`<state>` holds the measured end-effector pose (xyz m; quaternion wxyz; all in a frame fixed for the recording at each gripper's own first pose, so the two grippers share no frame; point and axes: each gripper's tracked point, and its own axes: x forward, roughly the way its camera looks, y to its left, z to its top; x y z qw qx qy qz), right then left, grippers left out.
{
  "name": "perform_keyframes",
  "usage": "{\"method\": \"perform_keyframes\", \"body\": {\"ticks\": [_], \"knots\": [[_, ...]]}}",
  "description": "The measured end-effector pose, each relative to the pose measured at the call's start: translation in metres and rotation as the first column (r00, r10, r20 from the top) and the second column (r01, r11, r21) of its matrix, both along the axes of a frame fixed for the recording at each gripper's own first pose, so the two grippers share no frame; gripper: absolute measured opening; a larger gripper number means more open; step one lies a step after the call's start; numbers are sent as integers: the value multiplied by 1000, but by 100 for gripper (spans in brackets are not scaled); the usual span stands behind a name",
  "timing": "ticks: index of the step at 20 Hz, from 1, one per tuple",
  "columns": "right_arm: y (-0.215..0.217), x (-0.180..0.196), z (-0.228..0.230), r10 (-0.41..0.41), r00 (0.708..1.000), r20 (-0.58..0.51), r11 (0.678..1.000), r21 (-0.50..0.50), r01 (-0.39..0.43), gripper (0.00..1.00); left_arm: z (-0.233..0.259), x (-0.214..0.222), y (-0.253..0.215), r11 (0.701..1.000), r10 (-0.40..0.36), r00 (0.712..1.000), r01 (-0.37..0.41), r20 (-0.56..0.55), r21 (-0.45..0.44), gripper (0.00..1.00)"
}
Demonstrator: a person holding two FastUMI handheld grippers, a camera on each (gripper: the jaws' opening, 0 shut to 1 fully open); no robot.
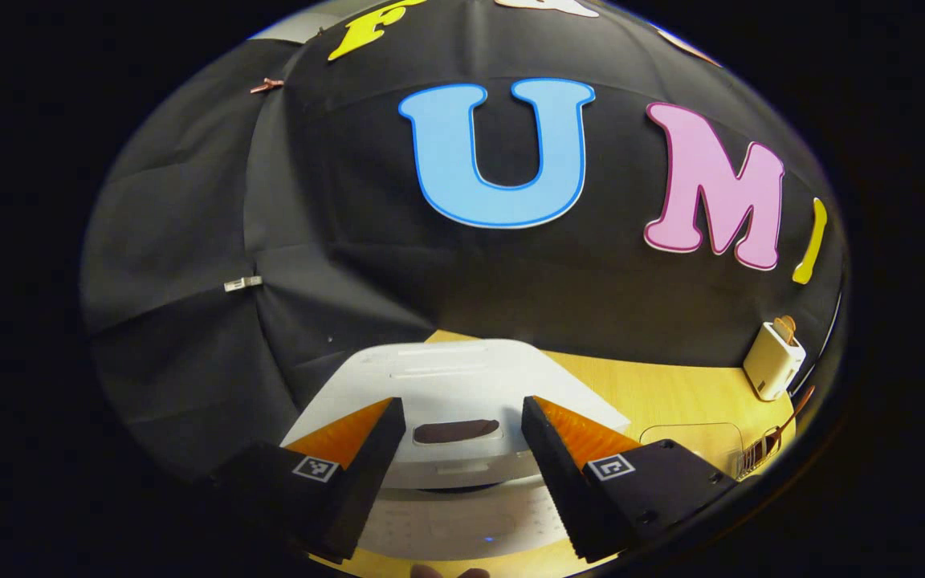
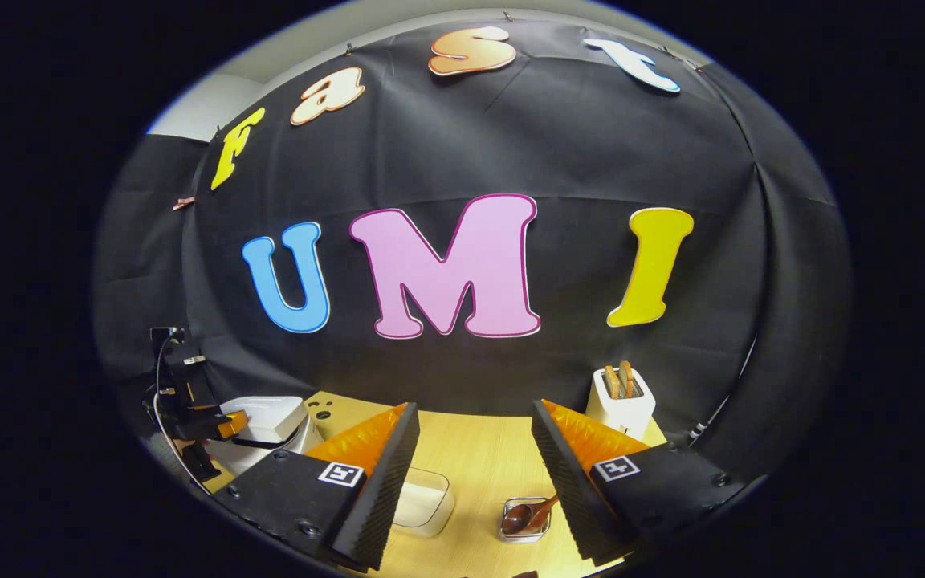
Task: Close the left gripper, press the button to open the rice cooker; take a wooden spoon from the chopstick holder with the right hand, scoop a spoonful of rice and pour it into the rice cooker, then put the wooden spoon back into the chopstick holder.
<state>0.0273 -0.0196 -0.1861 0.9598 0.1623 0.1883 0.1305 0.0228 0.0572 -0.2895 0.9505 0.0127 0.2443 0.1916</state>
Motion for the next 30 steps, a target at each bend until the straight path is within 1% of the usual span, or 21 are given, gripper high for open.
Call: {"method": "perform_keyframes", "body": {"ticks": [3,5,11,13,15,16,20,22,23,26,28,30], "knots": [[1,4,-1,14,1000,4,1000,9,-14,88,-27,-10,2,998,41,995,-44,-91,-33,97],[0,7,-2,21,1000,7,1000,12,-21,88,-33,-13,2,998,53,992,-57,-112,-30,97],[2,13,-14,56,998,-4,998,20,-56,88,-39,-15,2,999,43,995,-43,-89,5,100],[9,14,-27,70,998,-8,997,22,-70,88,-40,-15,1,999,37,996,-36,-81,14,100],[11,13,-31,80,997,-15,996,27,-80,88,-37,-14,1,999,42,996,-42,-79,4,100],[10,12,-32,81,997,-18,996,31,-80,88,-36,-13,1,999,46,996,-47,-75,-12,100],[2,9,-35,54,998,-26,998,31,-53,88,-30,-15,-1,999,27,996,-29,-80,-20,99],[-2,7,-34,38,999,-31,999,33,-37,88,-19,-14,-6,999,4,999,-6,-40,-40,96],[-2,5,-33,31,999,-33,999,33,-30,88,-12,-13,-11,999,-14,1000,14,-16,-53,97],[1,1,-26,13,1000,-26,1000,28,-12,88,16,-4,-30,993,-96,993,100,67,-58,97],[6,-2,-20,2,1000,-12,1000,15,-1,88,43,2,-42,984,-168,976,175,136,-40,97],[5,-3,-6,-12,1000,5,1000,-2,12,88,75,7,-54,968,-240,947,250,215,-19,97]]}}
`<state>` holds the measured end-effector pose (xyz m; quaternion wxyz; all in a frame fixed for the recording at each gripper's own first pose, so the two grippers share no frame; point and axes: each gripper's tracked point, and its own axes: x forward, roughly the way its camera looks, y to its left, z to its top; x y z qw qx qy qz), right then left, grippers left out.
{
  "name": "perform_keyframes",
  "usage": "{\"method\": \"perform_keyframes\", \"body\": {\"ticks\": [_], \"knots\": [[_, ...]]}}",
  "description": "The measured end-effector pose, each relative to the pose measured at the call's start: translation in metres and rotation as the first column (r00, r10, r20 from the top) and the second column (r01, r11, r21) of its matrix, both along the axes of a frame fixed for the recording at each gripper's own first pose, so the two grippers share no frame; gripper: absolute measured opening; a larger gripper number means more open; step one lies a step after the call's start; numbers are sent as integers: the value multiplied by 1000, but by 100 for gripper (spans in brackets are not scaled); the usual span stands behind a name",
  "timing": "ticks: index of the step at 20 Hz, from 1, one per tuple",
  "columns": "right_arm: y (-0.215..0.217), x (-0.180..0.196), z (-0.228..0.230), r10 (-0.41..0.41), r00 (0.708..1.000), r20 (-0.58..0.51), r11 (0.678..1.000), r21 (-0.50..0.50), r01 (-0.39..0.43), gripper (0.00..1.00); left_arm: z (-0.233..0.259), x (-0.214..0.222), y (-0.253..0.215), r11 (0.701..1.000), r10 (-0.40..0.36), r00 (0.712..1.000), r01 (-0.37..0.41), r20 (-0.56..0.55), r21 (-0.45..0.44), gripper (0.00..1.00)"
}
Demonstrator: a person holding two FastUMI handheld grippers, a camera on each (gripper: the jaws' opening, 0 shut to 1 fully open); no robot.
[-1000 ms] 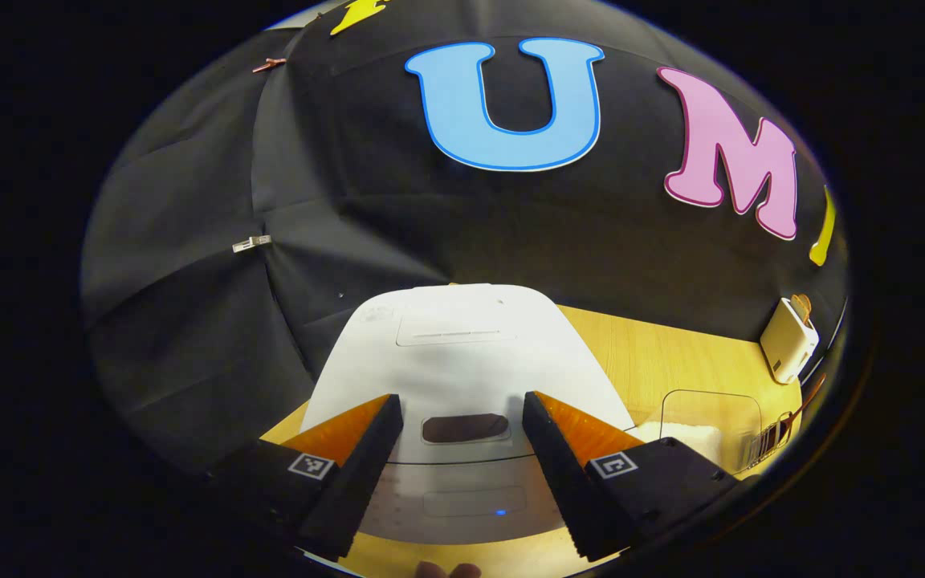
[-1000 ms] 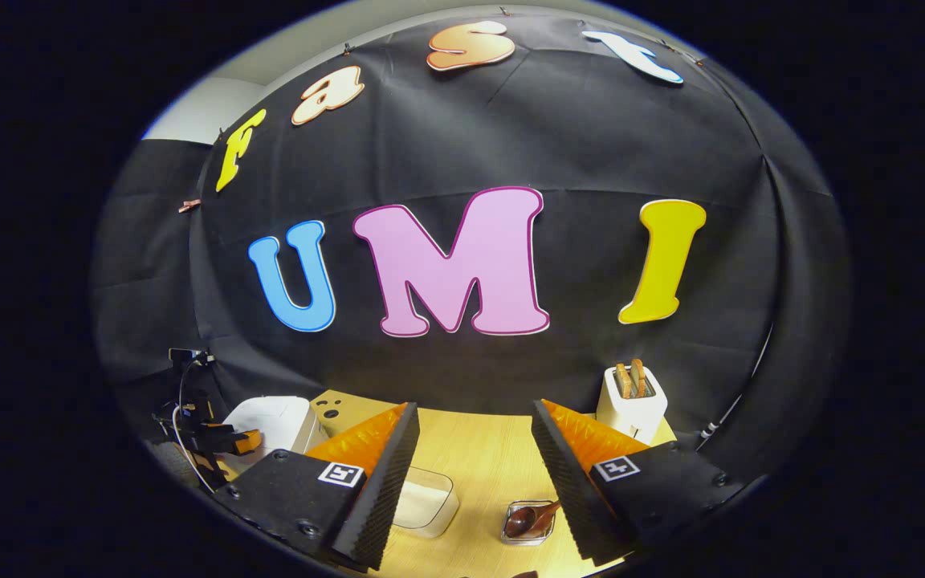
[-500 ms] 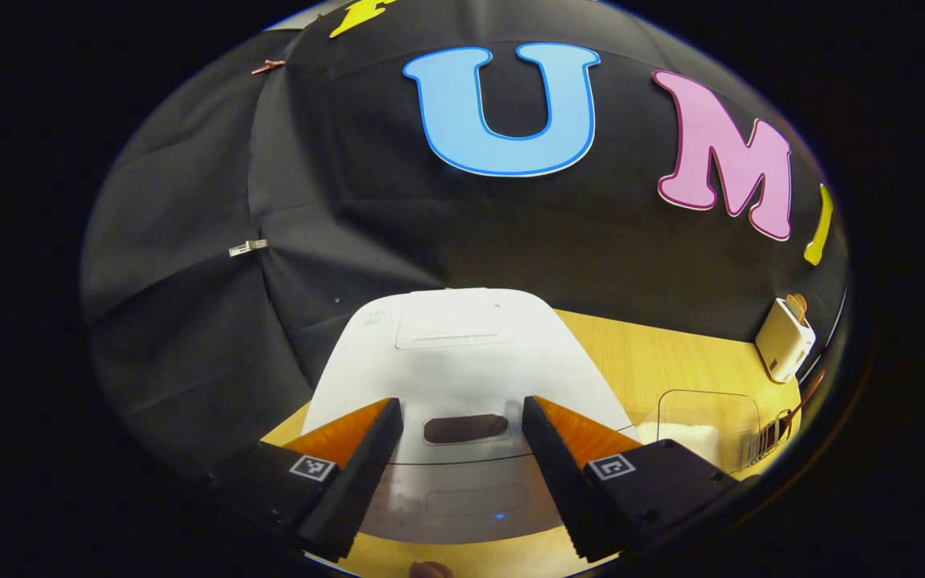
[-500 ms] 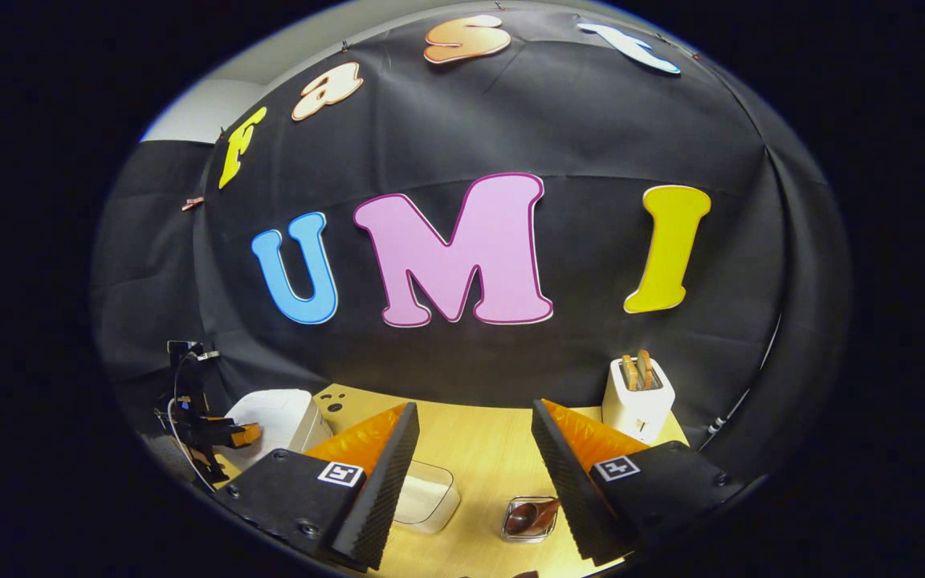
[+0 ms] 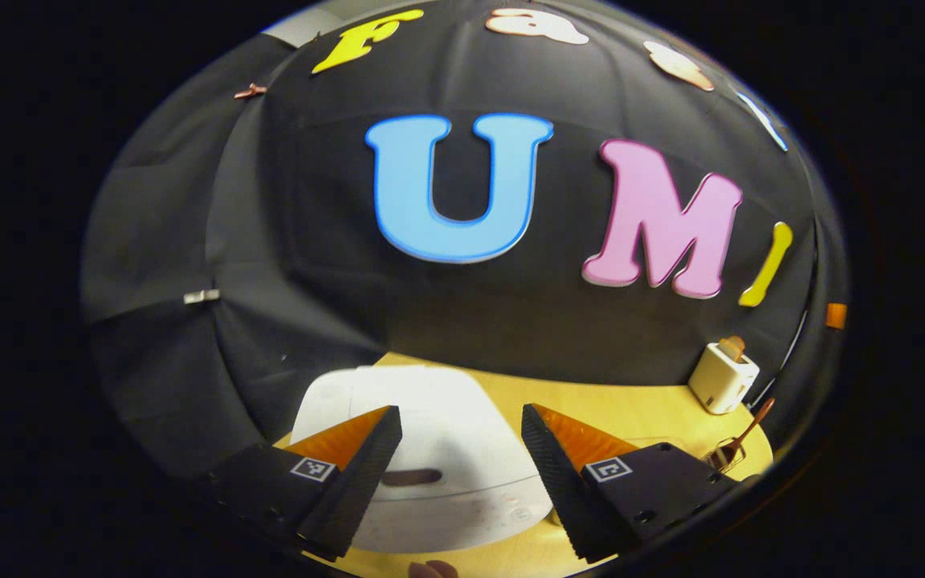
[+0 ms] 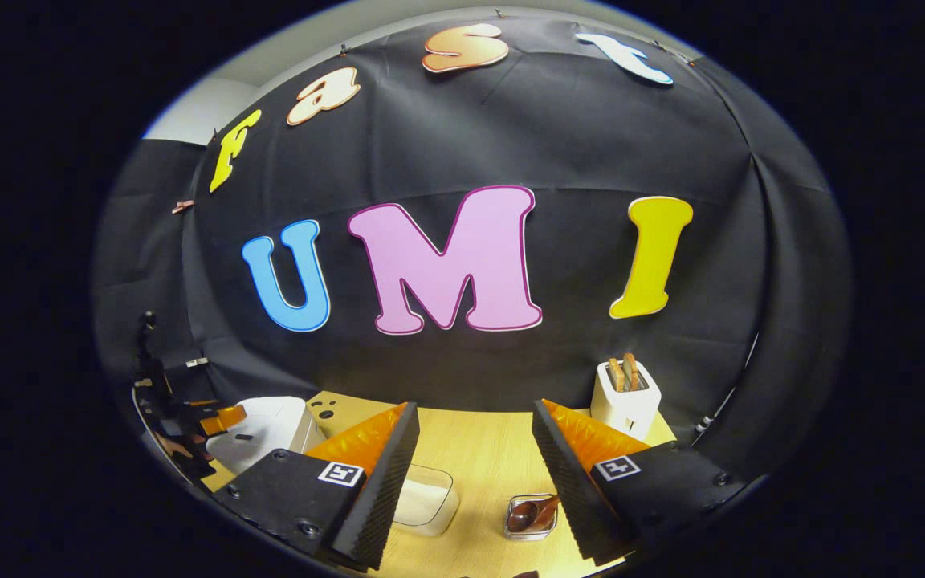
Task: Close the left gripper, press the button to open the rice cooker; take a wooden spoon from the chopstick holder with the right hand, scoop a spoonful of rice and pour it into the rice cooker, then put the wooden spoon back into the chopstick holder.
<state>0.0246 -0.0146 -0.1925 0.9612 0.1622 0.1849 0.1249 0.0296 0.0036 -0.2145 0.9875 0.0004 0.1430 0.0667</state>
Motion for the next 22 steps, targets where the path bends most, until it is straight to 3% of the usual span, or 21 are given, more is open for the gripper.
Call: {"method": "perform_keyframes", "body": {"ticks": [5,10,16,22], "knots": [[20,-5,12,-22,999,28,999,-41,23,89,71,-7,-25,986,-162,974,165,158,-1,97],[33,-16,24,-42,998,53,996,-74,46,91,86,-21,-44,969,-247,954,247,172,21,97],[38,-27,37,-57,994,94,991,-114,67,95,85,-28,-59,950,-307,935,311,179,2,97],[41,-30,40,-49,995,89,992,-112,59,95,87,-26,-60,948,-315,930,319,188,8,97]]}}
